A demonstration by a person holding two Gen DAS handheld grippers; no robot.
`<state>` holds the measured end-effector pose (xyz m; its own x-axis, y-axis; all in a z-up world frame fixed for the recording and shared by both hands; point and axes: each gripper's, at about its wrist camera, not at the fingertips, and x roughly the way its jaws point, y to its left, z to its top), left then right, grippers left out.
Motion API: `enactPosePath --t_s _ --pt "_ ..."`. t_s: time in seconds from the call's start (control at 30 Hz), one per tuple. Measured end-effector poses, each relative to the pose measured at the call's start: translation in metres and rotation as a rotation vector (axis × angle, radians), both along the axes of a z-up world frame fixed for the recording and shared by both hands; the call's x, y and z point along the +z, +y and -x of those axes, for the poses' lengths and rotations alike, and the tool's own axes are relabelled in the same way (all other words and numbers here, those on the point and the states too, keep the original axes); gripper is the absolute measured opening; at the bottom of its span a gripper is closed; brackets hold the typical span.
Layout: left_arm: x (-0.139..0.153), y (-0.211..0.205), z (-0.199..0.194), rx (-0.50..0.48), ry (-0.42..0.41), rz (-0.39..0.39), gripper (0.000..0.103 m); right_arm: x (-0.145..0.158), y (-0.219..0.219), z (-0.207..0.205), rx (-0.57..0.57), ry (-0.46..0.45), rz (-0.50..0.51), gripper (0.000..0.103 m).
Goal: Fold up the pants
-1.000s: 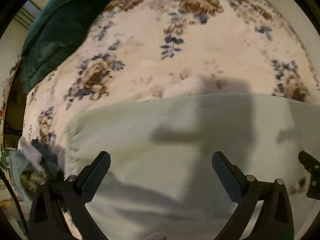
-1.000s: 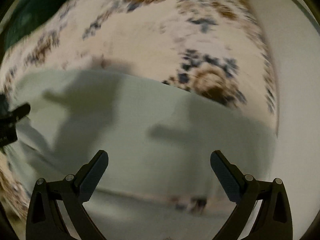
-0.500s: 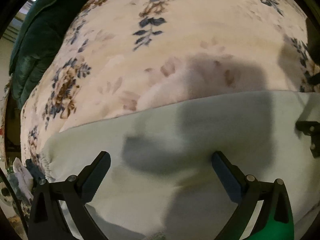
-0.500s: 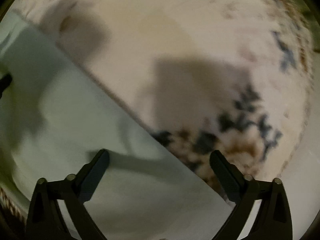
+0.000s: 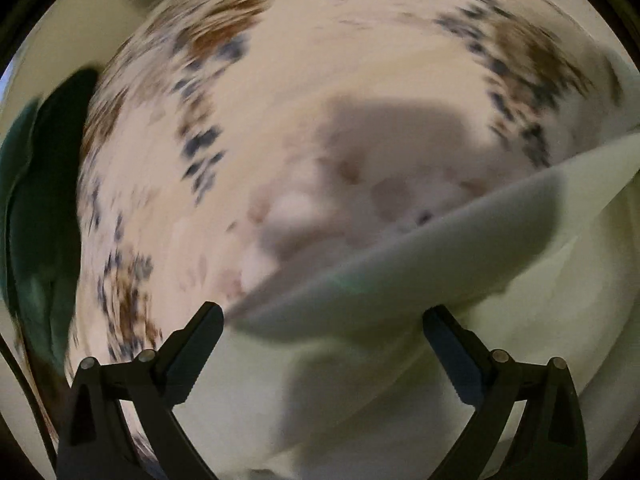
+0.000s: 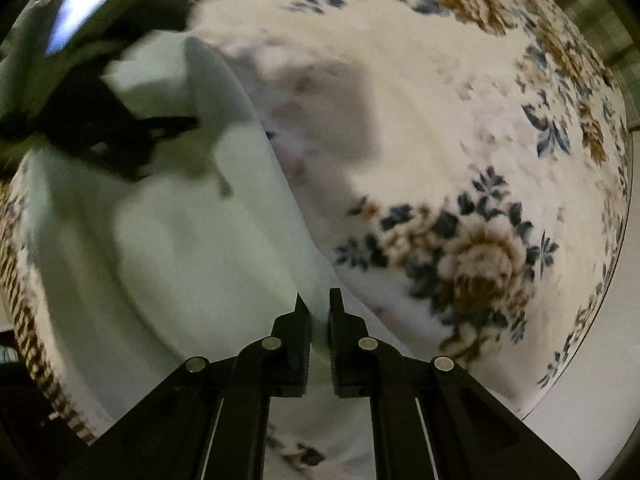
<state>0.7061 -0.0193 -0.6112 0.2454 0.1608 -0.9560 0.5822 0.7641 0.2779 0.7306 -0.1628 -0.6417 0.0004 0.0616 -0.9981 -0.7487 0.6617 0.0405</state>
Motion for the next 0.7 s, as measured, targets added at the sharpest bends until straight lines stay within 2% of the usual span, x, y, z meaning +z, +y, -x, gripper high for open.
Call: enactPosePath --t_s 0.07,0.13,0.17,0.2,0.27,0.3,0.37,0.5,0.6,0.7 --pt "-0.003 -0.010 0.004 -0.089 0.009 -0.020 0.101 0.006 0.007 0.020 -0.008 0.005 -0.024 0.008" --pt "-0.005 -0.018 0.008 -0.176 0.022 -0.014 0.077 0.008 0.020 0.038 -0.017 -0.004 -0.030 0.008" --pt "-0.006 -0.020 0.009 -0.197 0.047 0.011 0.045 0.009 0.022 0.042 -0.029 0.003 -0.035 0.008" --pt "-0.006 -0.021 0.008 -0.193 0.082 0.051 0.028 0.010 0.023 0.046 -0.035 0.000 -0.036 0.008" --pt "-0.004 -0.024 0.013 -0.202 0.084 0.056 0.018 0.013 0.029 0.053 -0.055 -0.007 -0.041 0.008" --pt "0.000 -0.023 0.018 -0.200 0.076 0.065 0.015 0.014 0.028 0.054 -0.067 -0.008 -0.042 0.008" --pt "0.010 -0.018 0.028 -0.180 0.064 0.096 0.014 0.020 0.029 0.058 -0.101 -0.024 -0.050 0.008" --pt "0.061 -0.002 0.062 -0.100 0.023 0.209 0.012 0.039 0.014 0.071 -0.191 -0.033 -0.103 0.008" --pt "0.103 0.009 0.105 -0.006 -0.005 0.291 0.012 0.063 0.002 0.097 -0.279 -0.043 -0.166 0.008" --pt "0.121 0.021 0.152 0.116 0.025 0.360 0.012 0.085 -0.008 0.135 -0.368 -0.030 -0.245 0.008"
